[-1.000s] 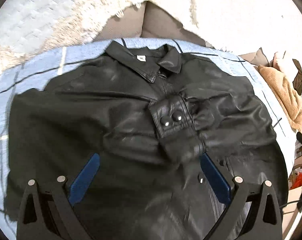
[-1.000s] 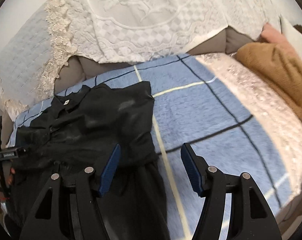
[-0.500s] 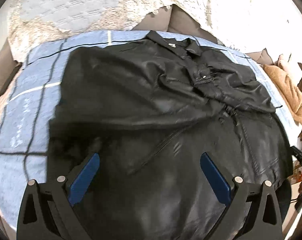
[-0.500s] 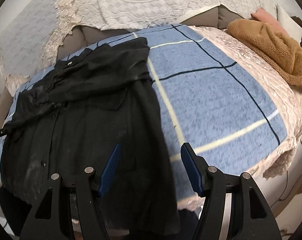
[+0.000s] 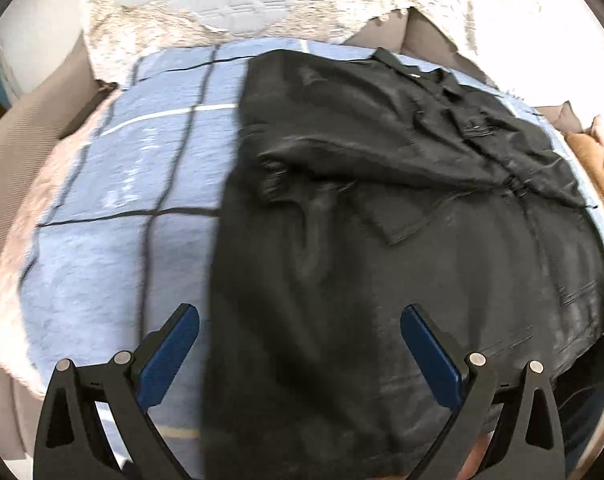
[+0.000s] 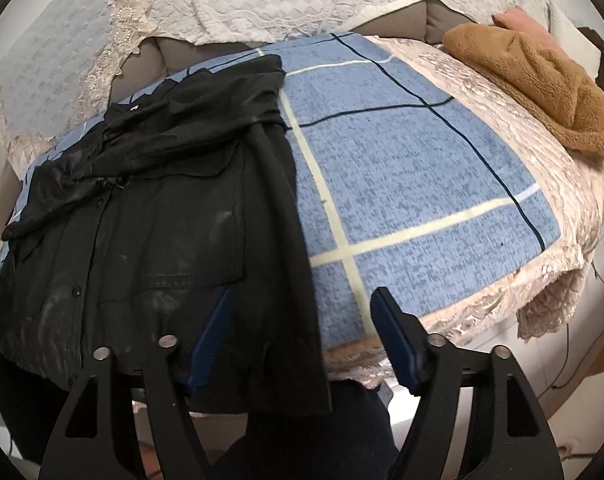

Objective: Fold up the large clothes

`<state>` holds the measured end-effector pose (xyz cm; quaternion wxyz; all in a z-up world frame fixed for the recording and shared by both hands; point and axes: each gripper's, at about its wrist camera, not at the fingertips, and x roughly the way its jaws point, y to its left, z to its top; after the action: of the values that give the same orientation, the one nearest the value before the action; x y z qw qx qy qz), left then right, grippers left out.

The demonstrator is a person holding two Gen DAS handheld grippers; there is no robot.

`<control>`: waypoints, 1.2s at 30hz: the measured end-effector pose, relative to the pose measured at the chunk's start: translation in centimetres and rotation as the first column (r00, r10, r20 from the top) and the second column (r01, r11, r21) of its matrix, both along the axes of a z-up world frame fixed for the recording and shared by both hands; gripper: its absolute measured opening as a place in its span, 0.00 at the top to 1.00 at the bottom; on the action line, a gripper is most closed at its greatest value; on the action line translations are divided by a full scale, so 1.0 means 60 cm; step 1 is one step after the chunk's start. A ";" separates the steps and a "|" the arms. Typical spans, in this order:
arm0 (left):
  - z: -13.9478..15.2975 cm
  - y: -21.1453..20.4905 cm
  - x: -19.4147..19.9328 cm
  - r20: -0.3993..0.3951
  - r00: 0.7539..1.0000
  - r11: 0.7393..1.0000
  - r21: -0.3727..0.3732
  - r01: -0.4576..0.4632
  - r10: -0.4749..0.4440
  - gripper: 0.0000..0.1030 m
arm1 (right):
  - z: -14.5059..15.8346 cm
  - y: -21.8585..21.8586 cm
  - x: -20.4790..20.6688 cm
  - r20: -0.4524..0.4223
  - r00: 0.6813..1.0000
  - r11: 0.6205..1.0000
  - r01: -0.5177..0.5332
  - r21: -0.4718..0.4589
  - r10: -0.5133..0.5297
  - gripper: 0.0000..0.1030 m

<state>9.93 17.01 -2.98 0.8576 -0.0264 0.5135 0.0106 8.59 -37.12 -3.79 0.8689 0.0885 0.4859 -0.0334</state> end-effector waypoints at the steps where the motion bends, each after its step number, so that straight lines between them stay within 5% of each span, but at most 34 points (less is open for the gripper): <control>1: -0.001 0.008 -0.005 0.000 1.000 1.000 0.005 -0.010 0.010 0.01 | 0.000 -0.001 -0.002 0.001 1.000 1.000 0.002 0.001 -0.002 0.30; 4: -0.009 0.037 -0.020 -0.022 0.999 0.997 -0.059 -0.044 0.042 0.01 | -0.004 -0.005 -0.002 -0.007 1.000 1.000 0.000 0.016 0.000 0.30; 11: -0.028 0.060 -0.042 -0.054 0.995 0.995 -0.041 -0.086 0.084 0.01 | -0.019 0.004 0.003 -0.046 0.999 0.999 -0.017 0.034 0.018 0.29; 16: -0.044 0.072 -0.040 -0.099 0.990 0.989 -0.100 -0.108 0.099 0.01 | -0.027 0.010 0.006 -0.066 0.997 0.999 -0.036 0.030 0.038 0.29; 36: -0.043 0.020 -0.047 -0.040 0.998 0.998 0.057 -0.041 0.043 0.01 | -0.037 0.006 0.007 -0.066 0.997 0.999 -0.038 0.025 0.040 0.29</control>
<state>7.10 18.23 -5.54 0.8470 -0.0131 0.5297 0.0436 9.04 -36.73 -6.03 0.8516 0.0883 0.5165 -0.0134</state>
